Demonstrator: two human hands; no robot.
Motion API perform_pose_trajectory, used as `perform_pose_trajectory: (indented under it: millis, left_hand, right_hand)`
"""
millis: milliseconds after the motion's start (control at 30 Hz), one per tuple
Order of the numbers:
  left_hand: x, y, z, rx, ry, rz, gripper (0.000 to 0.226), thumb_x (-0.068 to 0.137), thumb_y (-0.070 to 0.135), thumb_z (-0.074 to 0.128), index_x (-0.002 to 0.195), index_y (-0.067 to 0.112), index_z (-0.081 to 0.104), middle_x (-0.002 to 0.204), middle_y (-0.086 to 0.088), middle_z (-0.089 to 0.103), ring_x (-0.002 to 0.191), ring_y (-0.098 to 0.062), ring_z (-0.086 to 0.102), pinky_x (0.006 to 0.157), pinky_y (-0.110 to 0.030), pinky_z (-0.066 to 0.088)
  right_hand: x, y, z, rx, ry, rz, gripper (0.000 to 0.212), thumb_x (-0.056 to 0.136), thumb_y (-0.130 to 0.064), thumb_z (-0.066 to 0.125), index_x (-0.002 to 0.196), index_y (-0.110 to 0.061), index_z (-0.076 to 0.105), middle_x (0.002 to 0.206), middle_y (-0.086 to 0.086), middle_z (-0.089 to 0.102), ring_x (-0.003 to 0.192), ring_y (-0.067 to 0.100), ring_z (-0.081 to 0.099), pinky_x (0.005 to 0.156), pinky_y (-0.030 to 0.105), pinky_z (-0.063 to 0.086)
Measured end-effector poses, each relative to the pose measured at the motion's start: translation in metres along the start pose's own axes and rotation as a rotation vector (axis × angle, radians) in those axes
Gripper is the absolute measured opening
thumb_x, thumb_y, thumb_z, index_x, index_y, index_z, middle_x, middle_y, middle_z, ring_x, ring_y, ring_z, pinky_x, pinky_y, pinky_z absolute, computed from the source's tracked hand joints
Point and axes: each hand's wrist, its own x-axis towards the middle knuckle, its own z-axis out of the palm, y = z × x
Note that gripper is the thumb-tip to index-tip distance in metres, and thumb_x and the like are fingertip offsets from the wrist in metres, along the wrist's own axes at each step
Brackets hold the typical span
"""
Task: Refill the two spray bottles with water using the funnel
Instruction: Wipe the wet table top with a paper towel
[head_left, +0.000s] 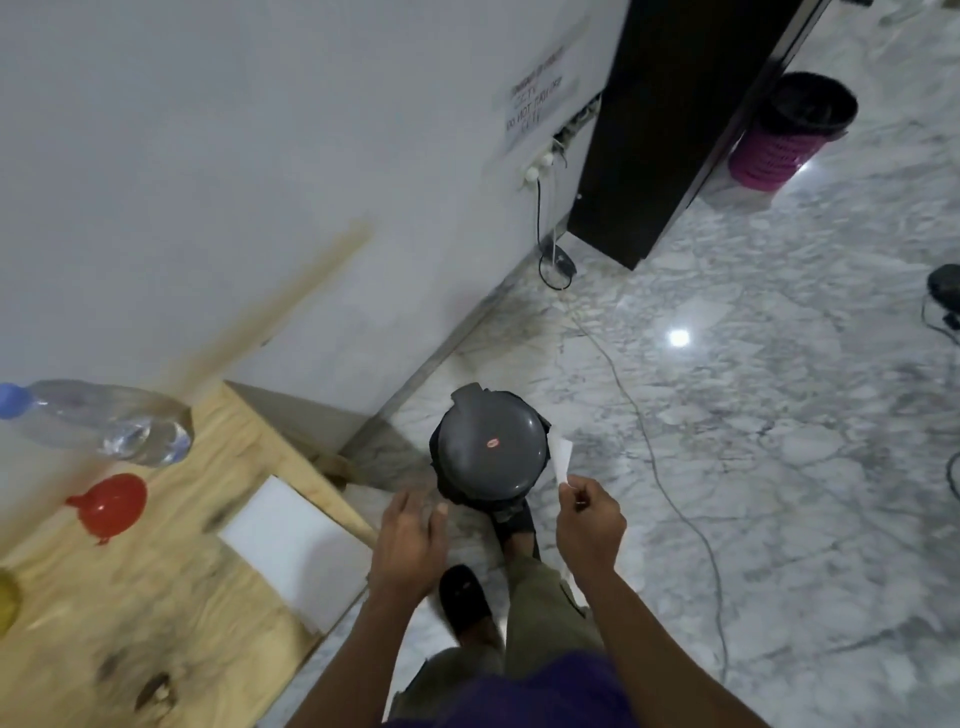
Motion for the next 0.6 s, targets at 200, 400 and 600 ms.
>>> perform_pose_trajectory:
  millis: [200,400,600]
  left_hand:
    - [0.026,0.015,0.003,0.036,-0.013,0.008,0.027,0.1,0.011,0.054,0.123,-0.002,0.061,0.128,-0.02,0.06,0.121,-0.039,0.054,0.098,-0.04,0.042]
    - [0.047,0.023,0.015,0.036,-0.07,-0.017,0.03,0.101,0.015,0.052,0.128,0.003,0.057,0.133,-0.016,0.058,0.122,-0.032,0.053,0.096,-0.031,0.037]
    - [0.072,0.027,0.036,0.055,-0.064,-0.015,0.026,0.101,0.01,0.052,0.124,-0.002,0.058,0.126,-0.019,0.06,0.117,-0.031,0.054,0.09,-0.025,0.032]
  right_hand:
    - [0.029,0.004,0.011,-0.104,-0.025,0.02,0.01,0.094,-0.013,0.061,0.097,-0.01,0.071,0.091,0.005,0.07,0.086,0.022,0.064,0.077,0.029,0.048]
    - [0.055,0.005,0.016,-0.15,-0.045,0.129,0.011,0.094,-0.011,0.06,0.09,-0.009,0.069,0.08,0.001,0.065,0.079,0.02,0.06,0.071,0.025,0.039]
    - [0.084,0.017,0.052,-0.227,-0.11,0.132,0.013,0.093,-0.02,0.061,0.09,-0.011,0.071,0.089,0.006,0.071,0.087,0.023,0.065,0.075,0.023,0.039]
